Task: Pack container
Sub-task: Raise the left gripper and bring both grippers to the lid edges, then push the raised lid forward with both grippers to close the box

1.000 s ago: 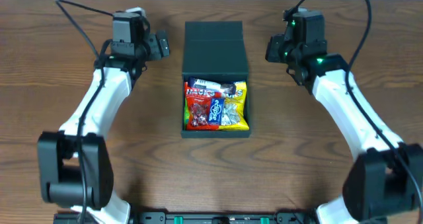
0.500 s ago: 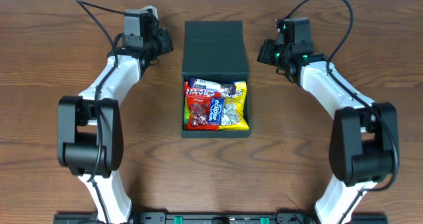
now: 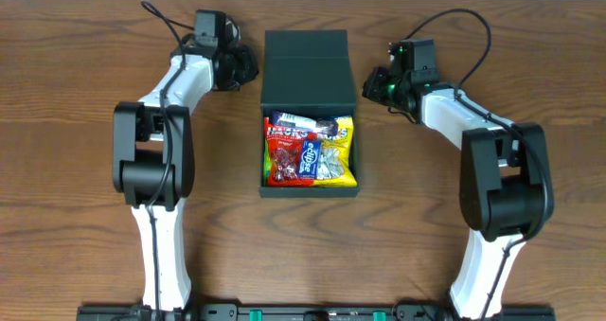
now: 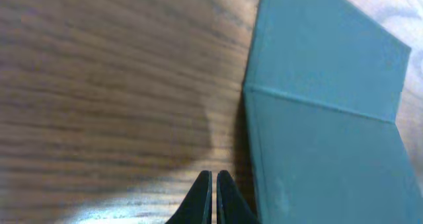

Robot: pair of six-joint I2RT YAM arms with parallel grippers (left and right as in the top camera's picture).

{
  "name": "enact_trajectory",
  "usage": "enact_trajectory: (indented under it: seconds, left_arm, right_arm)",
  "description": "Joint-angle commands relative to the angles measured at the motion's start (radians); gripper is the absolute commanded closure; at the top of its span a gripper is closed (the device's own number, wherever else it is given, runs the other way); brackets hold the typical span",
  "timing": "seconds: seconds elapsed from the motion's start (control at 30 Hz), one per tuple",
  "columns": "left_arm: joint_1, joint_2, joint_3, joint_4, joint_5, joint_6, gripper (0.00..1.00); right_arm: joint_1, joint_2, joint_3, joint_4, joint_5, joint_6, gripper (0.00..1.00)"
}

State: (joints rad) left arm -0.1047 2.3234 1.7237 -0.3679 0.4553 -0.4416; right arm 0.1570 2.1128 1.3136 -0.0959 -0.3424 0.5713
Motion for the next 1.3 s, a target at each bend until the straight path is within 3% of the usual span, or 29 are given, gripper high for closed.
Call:
enact_trajectory:
  seconds: [0.0, 0.27, 0.53, 0.77, 1.27]
  left_arm:
    - [0.006, 0.045, 0.063, -0.037, 0.026, -0.014, 0.95]
    - [0.004, 0.075, 0.065, -0.044, 0.119, -0.061, 0.94]
    - [0.006, 0.075, 0.066, -0.043, 0.233, -0.052, 0.94]
    - [0.022, 0.061, 0.088, -0.05, 0.384, 0.031, 0.94]
    - [0.041, -0.107, 0.089, -0.091, 0.41, 0.28, 0.94]
  right_arm:
    - [-0.015, 0.038, 0.002, 0.023, -0.052, 0.046, 0.98]
    - [-0.013, 0.059, 0.002, 0.057, -0.127, 0.053, 0.99]
    - [-0.014, 0.067, 0.002, 0.089, -0.328, 0.052, 0.99]
    - [-0.032, 0.066, 0.002, 0.105, -0.457, 0.041, 0.99]
    - [-0.106, 0.066, 0.002, 0.291, -0.883, -0.012, 0.98]
